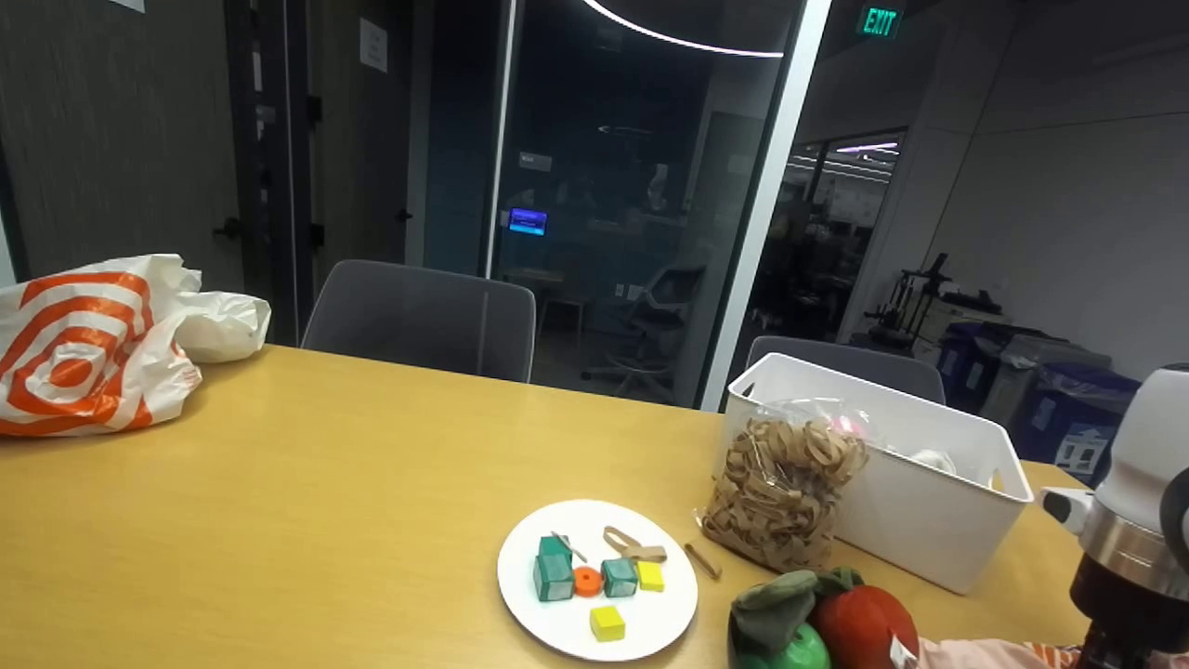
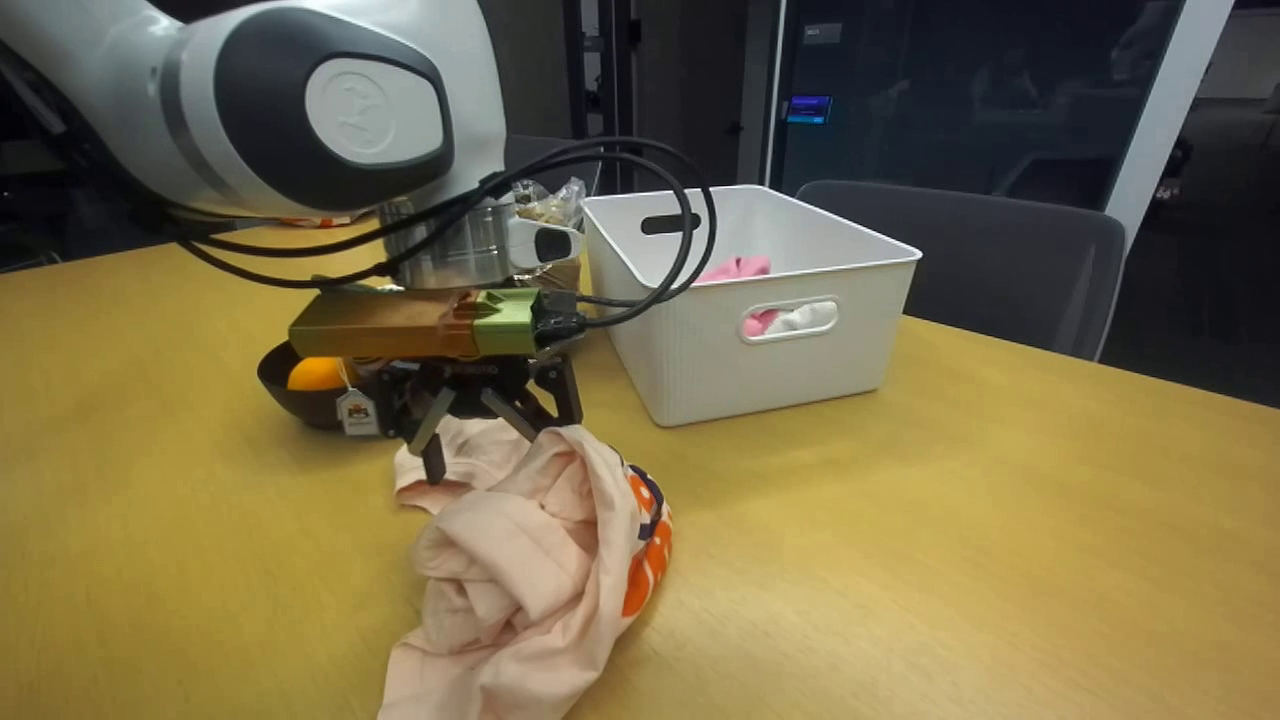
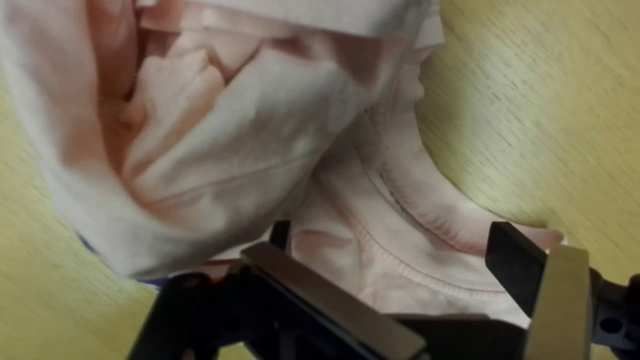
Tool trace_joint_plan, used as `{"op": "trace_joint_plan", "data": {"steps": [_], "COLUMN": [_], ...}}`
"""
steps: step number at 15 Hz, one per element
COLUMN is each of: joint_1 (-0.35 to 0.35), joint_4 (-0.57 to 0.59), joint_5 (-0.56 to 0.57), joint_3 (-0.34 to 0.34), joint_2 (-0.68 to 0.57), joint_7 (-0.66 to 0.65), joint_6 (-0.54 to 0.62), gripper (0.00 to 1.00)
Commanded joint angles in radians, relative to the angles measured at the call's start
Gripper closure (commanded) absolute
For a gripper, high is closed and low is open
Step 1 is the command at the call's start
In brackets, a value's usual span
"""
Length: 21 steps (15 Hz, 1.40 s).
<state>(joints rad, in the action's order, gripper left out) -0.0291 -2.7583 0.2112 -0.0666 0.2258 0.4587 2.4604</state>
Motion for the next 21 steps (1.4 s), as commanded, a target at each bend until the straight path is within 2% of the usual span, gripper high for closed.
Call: {"op": "trace_joint_plan", "data": {"steps": [1,2,6,7,8,10,12,15,17,19,21], "joint_1": [-0.001,-0.005,0.020,0.024,0.028,0.039,0.054,0.083,0.100,0.111,0.123], "joint_4": [0.001,-0.001,-0.003,-0.003,-0.002,-0.001,0.001,0.006,0.008,0.013,-0.007], "joint_5": [0.002,-0.002,0.074,0.088,0.091,0.103,0.147,0.235,0.230,0.160,0.135], "joint_3": [-0.008,-0.011,0.005,0.003,-0.001,-0.002,-0.002,-0.014,-0.025,-0.043,-0.062], "joint_2": [-0.026,-0.041,-0.160,-0.181,-0.196,-0.219,-0.221,-0.171,-0.130,-0.088,-0.018], "joint_7": [0.081,0.111,0.085,0.089,0.103,0.104,0.072,0.026,0.034,0.099,0.117], "joint_6": [-0.015,-0.007,0.177,0.201,0.219,0.242,0.247,0.191,0.144,0.061,-0.027], "gripper": [0.00,0.00,0.00,0.04,0.25,0.29,0.46,0.69,0.84,0.87,0.91]}}
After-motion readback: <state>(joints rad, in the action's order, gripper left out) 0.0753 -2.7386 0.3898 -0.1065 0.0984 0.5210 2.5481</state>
